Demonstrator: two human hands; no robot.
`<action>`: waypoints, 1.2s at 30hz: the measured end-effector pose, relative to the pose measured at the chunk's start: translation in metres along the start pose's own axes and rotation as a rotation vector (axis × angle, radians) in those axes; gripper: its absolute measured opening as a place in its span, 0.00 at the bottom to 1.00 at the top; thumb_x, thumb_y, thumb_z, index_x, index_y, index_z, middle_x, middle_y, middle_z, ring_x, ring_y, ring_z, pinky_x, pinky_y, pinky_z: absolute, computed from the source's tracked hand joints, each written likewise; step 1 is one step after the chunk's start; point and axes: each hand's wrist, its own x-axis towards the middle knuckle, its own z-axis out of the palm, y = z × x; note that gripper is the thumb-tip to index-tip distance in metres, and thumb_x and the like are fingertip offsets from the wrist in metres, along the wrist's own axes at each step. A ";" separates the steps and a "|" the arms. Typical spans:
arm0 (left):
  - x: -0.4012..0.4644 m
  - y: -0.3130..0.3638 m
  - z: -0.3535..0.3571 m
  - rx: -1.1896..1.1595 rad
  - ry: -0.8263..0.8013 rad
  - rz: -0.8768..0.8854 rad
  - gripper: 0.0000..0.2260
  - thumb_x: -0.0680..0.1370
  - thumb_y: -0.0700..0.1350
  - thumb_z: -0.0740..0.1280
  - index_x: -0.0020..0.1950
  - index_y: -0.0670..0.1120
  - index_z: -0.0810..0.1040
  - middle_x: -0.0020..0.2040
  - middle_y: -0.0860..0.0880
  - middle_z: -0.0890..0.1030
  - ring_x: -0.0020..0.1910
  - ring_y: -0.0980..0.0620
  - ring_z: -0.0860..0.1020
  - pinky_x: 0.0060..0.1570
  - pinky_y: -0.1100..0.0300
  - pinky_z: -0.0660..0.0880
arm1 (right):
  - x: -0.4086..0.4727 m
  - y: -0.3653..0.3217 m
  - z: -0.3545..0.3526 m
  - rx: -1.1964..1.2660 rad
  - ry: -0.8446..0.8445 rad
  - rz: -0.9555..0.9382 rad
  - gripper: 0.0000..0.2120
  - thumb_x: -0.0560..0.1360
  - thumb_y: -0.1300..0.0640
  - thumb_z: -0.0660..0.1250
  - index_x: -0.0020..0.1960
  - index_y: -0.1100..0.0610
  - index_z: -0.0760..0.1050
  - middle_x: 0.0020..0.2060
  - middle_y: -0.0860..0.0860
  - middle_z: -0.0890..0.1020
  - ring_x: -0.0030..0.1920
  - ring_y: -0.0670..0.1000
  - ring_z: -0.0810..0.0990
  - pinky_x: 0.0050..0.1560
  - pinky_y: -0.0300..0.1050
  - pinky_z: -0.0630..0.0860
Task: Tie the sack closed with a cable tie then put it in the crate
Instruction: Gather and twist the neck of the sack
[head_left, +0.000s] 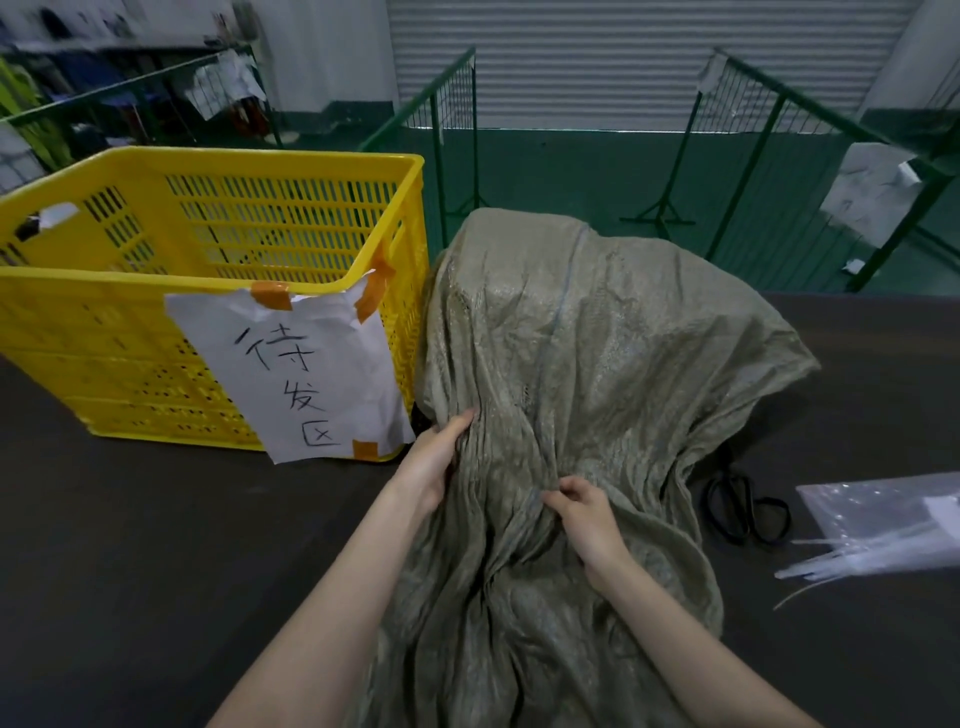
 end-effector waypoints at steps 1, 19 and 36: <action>-0.007 0.001 0.001 -0.002 0.017 0.006 0.43 0.62 0.64 0.74 0.72 0.46 0.68 0.67 0.48 0.76 0.64 0.45 0.75 0.65 0.47 0.71 | -0.003 0.000 -0.001 0.014 0.002 0.006 0.08 0.73 0.59 0.68 0.46 0.65 0.75 0.46 0.65 0.82 0.50 0.63 0.80 0.59 0.59 0.75; -0.050 0.005 0.012 0.303 -0.241 -0.130 0.34 0.71 0.73 0.57 0.65 0.51 0.75 0.65 0.45 0.78 0.64 0.44 0.75 0.69 0.46 0.67 | -0.062 -0.011 -0.019 0.066 0.019 -0.297 0.02 0.76 0.63 0.64 0.47 0.62 0.71 0.42 0.58 0.78 0.45 0.53 0.75 0.51 0.48 0.70; -0.056 0.003 0.059 0.374 -0.290 -0.047 0.32 0.68 0.67 0.68 0.67 0.50 0.75 0.63 0.45 0.79 0.61 0.45 0.77 0.65 0.49 0.71 | -0.096 -0.015 -0.005 -0.261 0.039 -0.504 0.16 0.70 0.67 0.69 0.35 0.46 0.77 0.29 0.41 0.80 0.32 0.35 0.76 0.37 0.29 0.69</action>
